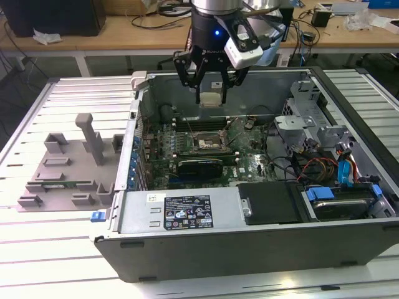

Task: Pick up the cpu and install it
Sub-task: 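Pick up the cpu and move it towards the insertion slot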

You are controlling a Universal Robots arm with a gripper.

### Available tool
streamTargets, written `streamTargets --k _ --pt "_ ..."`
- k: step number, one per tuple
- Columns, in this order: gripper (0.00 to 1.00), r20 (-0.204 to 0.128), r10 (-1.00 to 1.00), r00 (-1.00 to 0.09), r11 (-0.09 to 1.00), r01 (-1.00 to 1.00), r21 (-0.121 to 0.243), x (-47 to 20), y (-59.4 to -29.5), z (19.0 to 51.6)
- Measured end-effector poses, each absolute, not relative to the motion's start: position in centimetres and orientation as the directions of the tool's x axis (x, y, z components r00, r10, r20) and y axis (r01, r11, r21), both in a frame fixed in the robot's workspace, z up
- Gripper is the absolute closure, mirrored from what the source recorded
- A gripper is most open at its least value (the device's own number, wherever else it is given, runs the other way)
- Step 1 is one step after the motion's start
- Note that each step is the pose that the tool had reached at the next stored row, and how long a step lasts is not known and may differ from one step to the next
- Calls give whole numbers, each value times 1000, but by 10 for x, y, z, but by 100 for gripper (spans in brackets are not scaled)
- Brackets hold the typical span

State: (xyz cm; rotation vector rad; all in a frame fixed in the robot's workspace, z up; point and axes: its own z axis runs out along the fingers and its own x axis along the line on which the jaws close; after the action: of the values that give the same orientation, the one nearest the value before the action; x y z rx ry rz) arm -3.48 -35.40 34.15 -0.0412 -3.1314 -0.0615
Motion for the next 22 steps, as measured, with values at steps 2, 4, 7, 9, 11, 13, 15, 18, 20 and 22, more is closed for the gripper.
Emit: streamTargets --k 2,4,7,9,11,13,15,18,20,22 --pt "45 9 5 -1000 999 5 39 -35 -354 335" --pt "45 9 -8 -1000 999 -8 39 -35 -354 332" --pt "45 9 -35 -999 999 -35 39 -35 -354 325" --pt "45 8 -52 -999 998 -51 39 -35 -354 322" --pt "45 5 -65 -998 997 -65 39 -35 -354 319" --pt "45 4 -76 -997 996 -76 39 -35 -354 316" --pt "45 3 -80 -997 996 -80 39 -35 -352 311" --pt "45 3 -80 -997 996 -80 39 -35 -349 305" --pt "45 3 -77 -997 996 -77 39 -35 -346 301" --pt "45 3 -76 -997 996 -76 39 -35 -345 297"
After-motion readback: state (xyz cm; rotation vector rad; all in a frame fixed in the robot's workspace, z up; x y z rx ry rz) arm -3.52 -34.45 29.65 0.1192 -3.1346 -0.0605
